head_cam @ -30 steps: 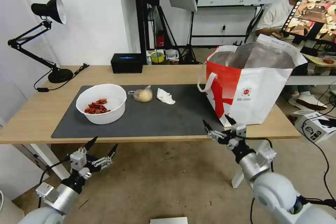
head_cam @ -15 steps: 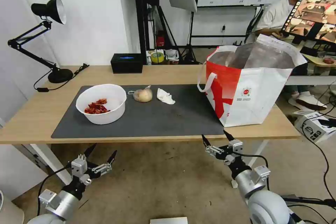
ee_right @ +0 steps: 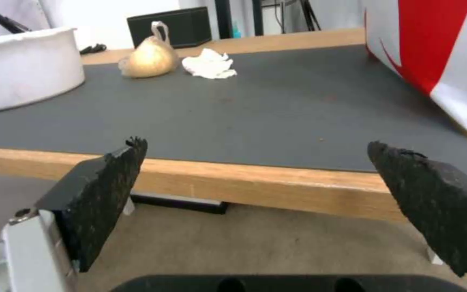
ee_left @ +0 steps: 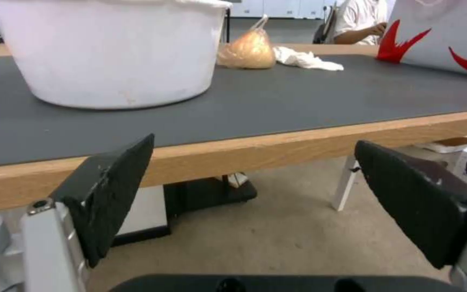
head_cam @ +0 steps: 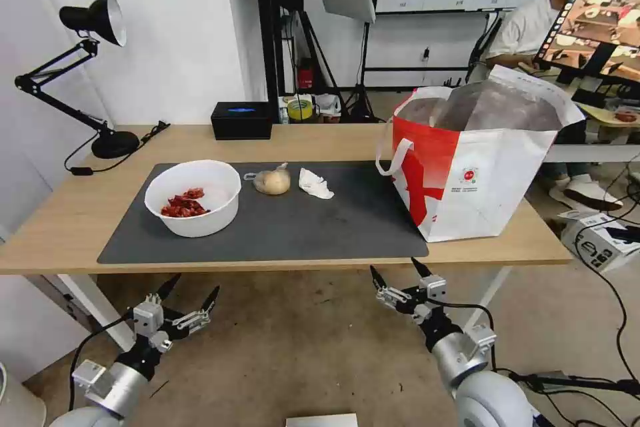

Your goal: Pick up the trash from the table and place it into the takeout bag.

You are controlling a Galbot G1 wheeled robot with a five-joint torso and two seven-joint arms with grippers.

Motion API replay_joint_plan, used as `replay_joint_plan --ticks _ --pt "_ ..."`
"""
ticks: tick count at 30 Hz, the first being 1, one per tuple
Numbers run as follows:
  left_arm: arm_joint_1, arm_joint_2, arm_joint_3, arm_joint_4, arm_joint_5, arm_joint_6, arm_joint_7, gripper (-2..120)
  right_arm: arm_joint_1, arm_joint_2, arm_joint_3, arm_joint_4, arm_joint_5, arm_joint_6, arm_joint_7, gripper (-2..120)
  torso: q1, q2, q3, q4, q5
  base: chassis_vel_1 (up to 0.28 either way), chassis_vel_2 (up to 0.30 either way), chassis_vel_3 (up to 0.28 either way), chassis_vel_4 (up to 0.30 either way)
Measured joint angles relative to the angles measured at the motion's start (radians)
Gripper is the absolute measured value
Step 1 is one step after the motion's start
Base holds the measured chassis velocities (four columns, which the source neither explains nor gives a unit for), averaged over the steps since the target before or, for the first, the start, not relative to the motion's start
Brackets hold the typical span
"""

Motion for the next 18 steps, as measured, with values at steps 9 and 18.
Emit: replay_joint_plan --ticks 9,18 --pt "-0.017 0.020 0.018 0.011 -0.003 0.002 -0.001 100 0.155 -0.036 -0.022 0.014 0.095 -0.066 -0.028 100 0.000 0.000 0.000 -0.0001 0.0001 0.000 0.000 0.000 0.000" --pt "-0.042 0.025 0.036 0.027 -0.006 0.005 -0.003 100 0.571 -0.024 -0.274 -0.095 0.200 -0.214 0.040 100 0.000 0.000 0.000 0.0000 -0.0001 0.000 0.000 0.000 0.000"
